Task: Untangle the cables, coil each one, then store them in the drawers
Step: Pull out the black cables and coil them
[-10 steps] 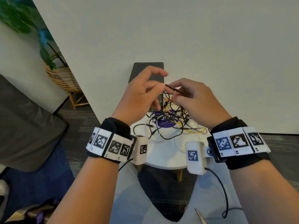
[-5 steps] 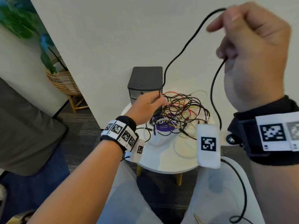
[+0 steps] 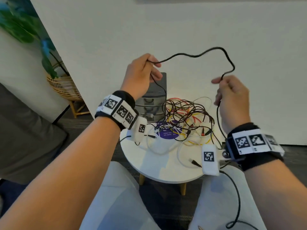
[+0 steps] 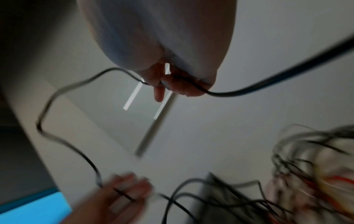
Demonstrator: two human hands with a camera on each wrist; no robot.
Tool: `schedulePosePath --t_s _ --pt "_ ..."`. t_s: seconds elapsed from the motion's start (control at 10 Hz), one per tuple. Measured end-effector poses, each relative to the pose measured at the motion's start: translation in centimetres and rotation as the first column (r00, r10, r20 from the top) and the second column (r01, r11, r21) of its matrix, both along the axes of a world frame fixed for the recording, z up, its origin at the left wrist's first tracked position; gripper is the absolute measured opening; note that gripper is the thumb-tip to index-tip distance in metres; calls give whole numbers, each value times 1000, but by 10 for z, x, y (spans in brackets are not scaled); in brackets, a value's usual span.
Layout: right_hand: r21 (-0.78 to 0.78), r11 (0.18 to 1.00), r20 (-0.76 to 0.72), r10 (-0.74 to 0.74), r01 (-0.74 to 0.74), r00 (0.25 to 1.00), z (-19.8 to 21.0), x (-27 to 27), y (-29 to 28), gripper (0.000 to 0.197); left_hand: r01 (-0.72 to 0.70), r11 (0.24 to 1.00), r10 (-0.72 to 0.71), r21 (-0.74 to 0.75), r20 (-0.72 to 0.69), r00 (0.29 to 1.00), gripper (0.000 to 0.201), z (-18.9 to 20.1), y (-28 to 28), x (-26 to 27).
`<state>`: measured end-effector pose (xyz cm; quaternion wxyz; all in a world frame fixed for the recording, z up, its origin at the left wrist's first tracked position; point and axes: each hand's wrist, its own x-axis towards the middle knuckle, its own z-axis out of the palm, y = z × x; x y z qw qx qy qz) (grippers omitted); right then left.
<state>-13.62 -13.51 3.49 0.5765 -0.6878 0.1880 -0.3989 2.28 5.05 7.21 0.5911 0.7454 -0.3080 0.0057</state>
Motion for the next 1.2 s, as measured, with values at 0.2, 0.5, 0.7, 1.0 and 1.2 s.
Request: schedulePosePath --t_s 0.2,0.5,0.7,1.0,1.2 --pt "89 996 -325 25 4 945 -57 25 -24 31 -45 997 37 62 126 991 35 37 11 1" --pt "-16 1000 -67 15 -17 998 -2 25 -21 60 -110 967 74 229 158 985 27 24 4 -7" --pt "-515 766 -363 211 -385 907 42 36 29 32 -59 965 -3 255 236 972 19 23 -17 -20" --pt "-600 777 -51 202 -192 978 89 38 37 24 73 959 -77 275 3 997 29 -16 -11 -32" --pt "-569 810 348 78 144 934 147 73 -66 22 229 828 -211 512 -93 973 36 -65 -8 -38"
